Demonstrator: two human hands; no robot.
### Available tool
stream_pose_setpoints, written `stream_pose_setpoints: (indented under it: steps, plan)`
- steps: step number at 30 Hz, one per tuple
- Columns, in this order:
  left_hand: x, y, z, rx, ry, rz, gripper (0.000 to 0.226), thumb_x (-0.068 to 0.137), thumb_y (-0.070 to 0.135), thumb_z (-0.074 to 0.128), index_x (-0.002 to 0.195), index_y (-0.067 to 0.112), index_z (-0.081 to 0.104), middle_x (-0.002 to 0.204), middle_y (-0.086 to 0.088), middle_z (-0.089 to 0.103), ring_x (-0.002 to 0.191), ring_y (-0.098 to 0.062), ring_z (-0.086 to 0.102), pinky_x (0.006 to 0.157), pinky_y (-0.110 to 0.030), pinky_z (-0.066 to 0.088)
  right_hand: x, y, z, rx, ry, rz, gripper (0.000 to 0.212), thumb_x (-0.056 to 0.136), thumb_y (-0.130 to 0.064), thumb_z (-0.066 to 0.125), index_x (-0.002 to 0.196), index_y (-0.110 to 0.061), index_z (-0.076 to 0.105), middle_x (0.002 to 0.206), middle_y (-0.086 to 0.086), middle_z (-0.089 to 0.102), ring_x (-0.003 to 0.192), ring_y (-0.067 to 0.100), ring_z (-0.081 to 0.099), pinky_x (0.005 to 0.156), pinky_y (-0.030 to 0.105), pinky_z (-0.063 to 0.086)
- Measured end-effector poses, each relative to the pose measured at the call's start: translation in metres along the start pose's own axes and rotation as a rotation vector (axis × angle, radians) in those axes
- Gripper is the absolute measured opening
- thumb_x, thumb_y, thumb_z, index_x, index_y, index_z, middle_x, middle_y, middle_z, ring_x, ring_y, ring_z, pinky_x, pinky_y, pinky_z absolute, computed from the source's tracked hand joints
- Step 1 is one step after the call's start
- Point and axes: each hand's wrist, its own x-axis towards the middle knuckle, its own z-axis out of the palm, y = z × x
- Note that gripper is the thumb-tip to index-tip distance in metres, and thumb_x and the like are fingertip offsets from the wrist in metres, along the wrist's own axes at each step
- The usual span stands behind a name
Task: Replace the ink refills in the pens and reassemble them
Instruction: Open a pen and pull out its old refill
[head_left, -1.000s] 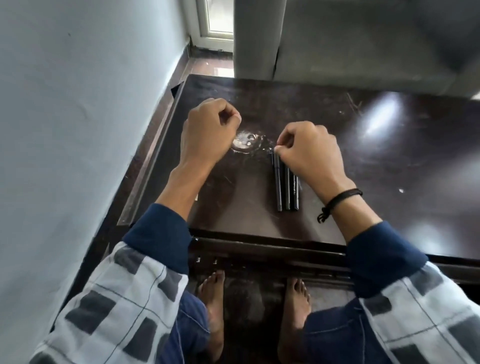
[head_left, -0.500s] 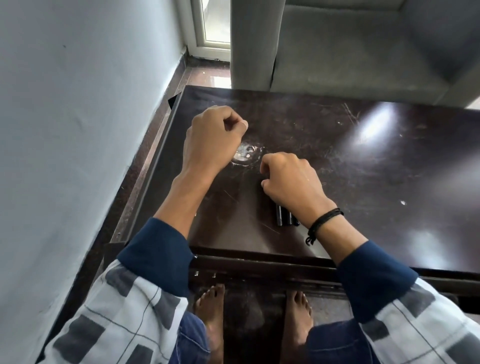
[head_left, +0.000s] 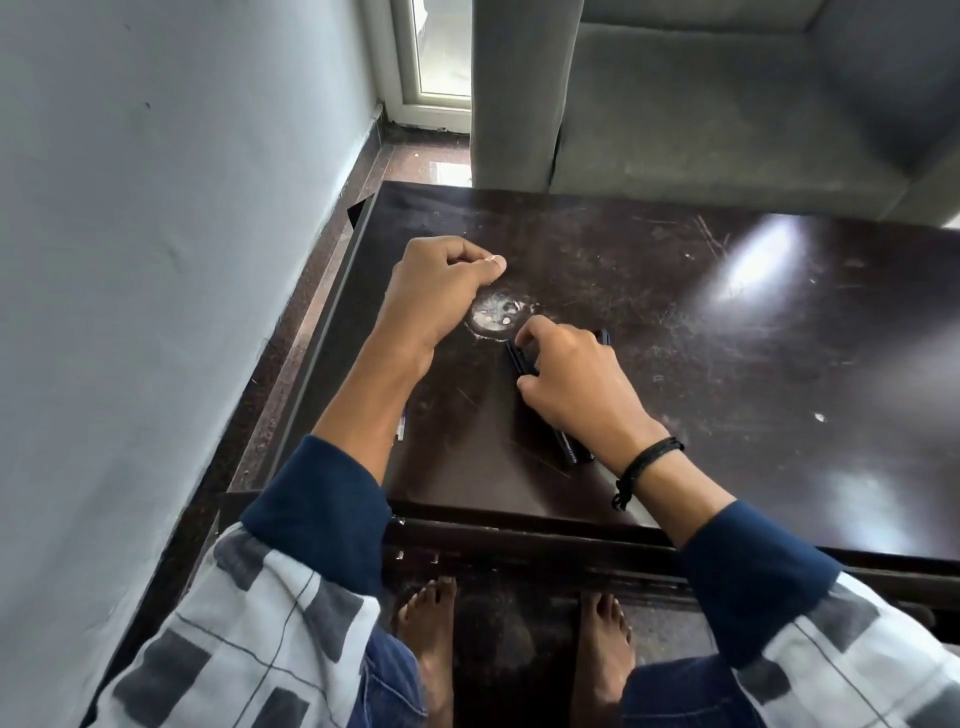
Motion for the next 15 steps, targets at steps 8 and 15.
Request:
stream_pose_setpoints:
  steps: [8,15]
  plan:
    - [-0.007,0.001,0.004,-0.025,-0.191,-0.190,0.012,0.089,0.021,0.075,0.098,0.015,0.075,0.091,-0.001,0.074,0.086,-0.014,0.070,0.074,-0.031,0.062,0.008,-0.013,-0.008,0.876,0.045,0.285,0.013,0.095,-0.014,0.058,0.098,-0.018,0.070,0.078,0.002,0.069,0.060,0.013,0.066,0.061,0.031,0.058]
    - [-0.009,0.008,0.005,-0.299,-0.157,-0.242,0.014,0.089,-0.003,0.070,0.102,-0.002,0.071,0.083,-0.015,0.073,0.065,-0.017,0.074,0.062,-0.022,0.060,0.009,-0.008,-0.016,1.243,-0.024,0.272,0.011,0.102,-0.009,0.060,0.100,-0.009,0.071,0.081,0.007,0.072,0.061,0.010,0.063,0.056,0.019,0.051]
